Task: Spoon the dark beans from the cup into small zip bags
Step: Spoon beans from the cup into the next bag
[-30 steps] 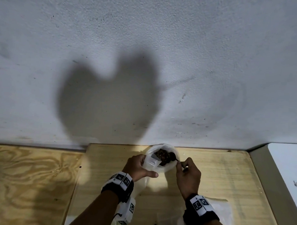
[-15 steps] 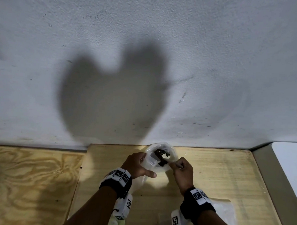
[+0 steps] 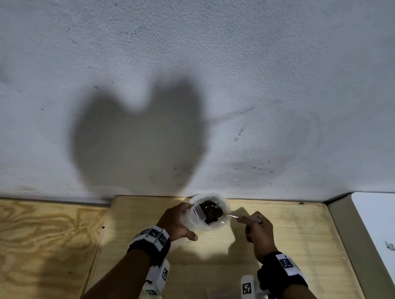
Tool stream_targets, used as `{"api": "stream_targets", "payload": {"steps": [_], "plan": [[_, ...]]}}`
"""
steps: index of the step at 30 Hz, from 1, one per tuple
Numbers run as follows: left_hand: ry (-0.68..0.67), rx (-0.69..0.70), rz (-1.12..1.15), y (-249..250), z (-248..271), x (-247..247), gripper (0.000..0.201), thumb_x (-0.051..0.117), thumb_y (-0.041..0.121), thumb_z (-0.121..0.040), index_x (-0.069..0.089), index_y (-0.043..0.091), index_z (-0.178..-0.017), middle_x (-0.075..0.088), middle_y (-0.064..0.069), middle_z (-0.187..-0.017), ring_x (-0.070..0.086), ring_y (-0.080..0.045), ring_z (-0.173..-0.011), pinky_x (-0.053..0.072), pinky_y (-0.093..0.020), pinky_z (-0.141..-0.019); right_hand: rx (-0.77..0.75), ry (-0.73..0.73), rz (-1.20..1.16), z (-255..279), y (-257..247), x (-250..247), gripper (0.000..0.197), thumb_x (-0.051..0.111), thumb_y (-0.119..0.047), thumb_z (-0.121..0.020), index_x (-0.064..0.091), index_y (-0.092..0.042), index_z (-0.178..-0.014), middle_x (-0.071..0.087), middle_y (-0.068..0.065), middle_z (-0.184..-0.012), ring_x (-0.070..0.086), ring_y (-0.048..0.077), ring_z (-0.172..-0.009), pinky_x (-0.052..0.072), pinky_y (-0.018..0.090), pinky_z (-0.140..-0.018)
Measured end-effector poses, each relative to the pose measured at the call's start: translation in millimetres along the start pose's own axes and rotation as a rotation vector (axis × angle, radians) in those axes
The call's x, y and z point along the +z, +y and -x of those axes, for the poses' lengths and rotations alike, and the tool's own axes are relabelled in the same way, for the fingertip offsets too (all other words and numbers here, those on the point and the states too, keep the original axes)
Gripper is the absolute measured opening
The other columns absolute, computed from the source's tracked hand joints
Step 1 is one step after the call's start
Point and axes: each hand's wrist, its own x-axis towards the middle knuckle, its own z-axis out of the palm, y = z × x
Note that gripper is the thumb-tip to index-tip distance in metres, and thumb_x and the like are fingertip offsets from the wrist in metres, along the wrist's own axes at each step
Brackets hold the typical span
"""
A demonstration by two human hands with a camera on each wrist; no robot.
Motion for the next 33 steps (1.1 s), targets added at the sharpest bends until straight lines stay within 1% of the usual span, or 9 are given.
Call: {"api": "stream_targets", "payload": {"steps": [6,13,18,20,22,25,27,31,33], "plan": [[0.013,0.004,0.002,4,0,3,0.1,0.094,0.03,-0.053,0.045,0.028,-0.14,0.057,0.005,-0.134,0.054,-0.014,-0.12,0.045,-0.024,-0.092,-0.115,-0.056,-0.019,10,-23,-14,0.023,0.072,0.002,-0.08,0.052,0.012,-0.078,0.032,0.004,-0.052,0.023,0.015,-0.045,0.019,0.024,-0.045],[0.023,0.003,0.018,8,2,8,0.101,0.094,0.03,-0.053,0.044,0.025,-0.141,0.056,0.005,-0.134,0.053,-0.015,-0.122,0.045,-0.025,-0.095,-0.235,-0.117,0.075,24,-32,12,0.04,0.076,0.003,-0.077,0.043,-0.012,-0.06,0.038,0.002,-0.05,0.03,0.015,-0.045,0.027,0.022,-0.044],[0.018,0.0,0.025,10,3,8,0.097,0.094,0.034,-0.052,0.048,0.026,-0.137,0.059,0.008,-0.129,0.056,-0.016,-0.116,0.049,-0.03,-0.094,-0.532,-0.192,0.351,34,-36,32,0.035,0.077,-0.001,-0.079,0.045,-0.007,-0.066,0.056,0.01,-0.061,0.046,0.01,-0.057,0.038,0.024,-0.056],[0.018,-0.008,0.044,9,3,8,0.098,0.093,0.035,-0.05,0.048,0.027,-0.137,0.059,0.008,-0.129,0.056,-0.015,-0.117,0.048,-0.027,-0.091,-0.579,-0.23,0.386,37,-41,33,0.034,0.076,-0.002,-0.08,0.046,-0.01,-0.066,0.059,0.002,-0.06,0.044,0.009,-0.053,0.038,0.022,-0.053],[0.014,-0.02,0.073,7,2,8,0.1,0.094,0.034,-0.049,0.048,0.026,-0.137,0.059,0.007,-0.131,0.056,-0.016,-0.119,0.047,-0.026,-0.091,-0.57,-0.2,0.351,35,-48,28,0.034,0.076,-0.002,-0.08,0.045,-0.01,-0.066,0.053,0.001,-0.057,0.043,0.012,-0.053,0.037,0.025,-0.053],[0.011,-0.036,0.101,6,1,7,0.1,0.094,0.033,-0.049,0.048,0.025,-0.137,0.059,0.005,-0.133,0.056,-0.015,-0.12,0.046,-0.026,-0.091,-0.548,-0.06,0.275,23,-49,12,0.034,0.074,0.003,-0.077,0.043,-0.005,-0.066,0.047,0.018,-0.059,0.041,0.016,-0.056,0.036,0.029,-0.056],[0.009,-0.036,0.106,5,1,7,0.1,0.094,0.033,-0.049,0.047,0.026,-0.137,0.059,0.005,-0.134,0.056,-0.015,-0.121,0.046,-0.026,-0.092,-0.537,0.03,0.315,16,-42,4,0.036,0.072,0.005,-0.076,0.041,-0.008,-0.063,0.05,0.022,-0.062,0.039,0.016,-0.055,0.035,0.029,-0.055],[0.029,-0.011,0.088,4,4,11,0.101,0.095,0.03,-0.05,0.046,0.027,-0.139,0.058,0.006,-0.135,0.055,-0.014,-0.122,0.045,-0.026,-0.094,-0.478,0.072,0.437,4,-17,2,0.043,0.072,0.003,-0.077,0.037,-0.016,-0.061,0.044,-0.001,-0.053,0.034,0.009,-0.048,0.031,0.022,-0.047],[0.038,-0.004,0.098,3,6,14,0.103,0.095,0.029,-0.049,0.045,0.028,-0.139,0.055,0.006,-0.137,0.053,-0.013,-0.125,0.045,-0.028,-0.099,-0.456,0.053,0.448,2,-5,5,0.042,0.072,0.004,-0.077,0.037,-0.014,-0.061,0.042,-0.002,-0.055,0.032,0.007,-0.049,0.03,0.018,-0.048]]}}
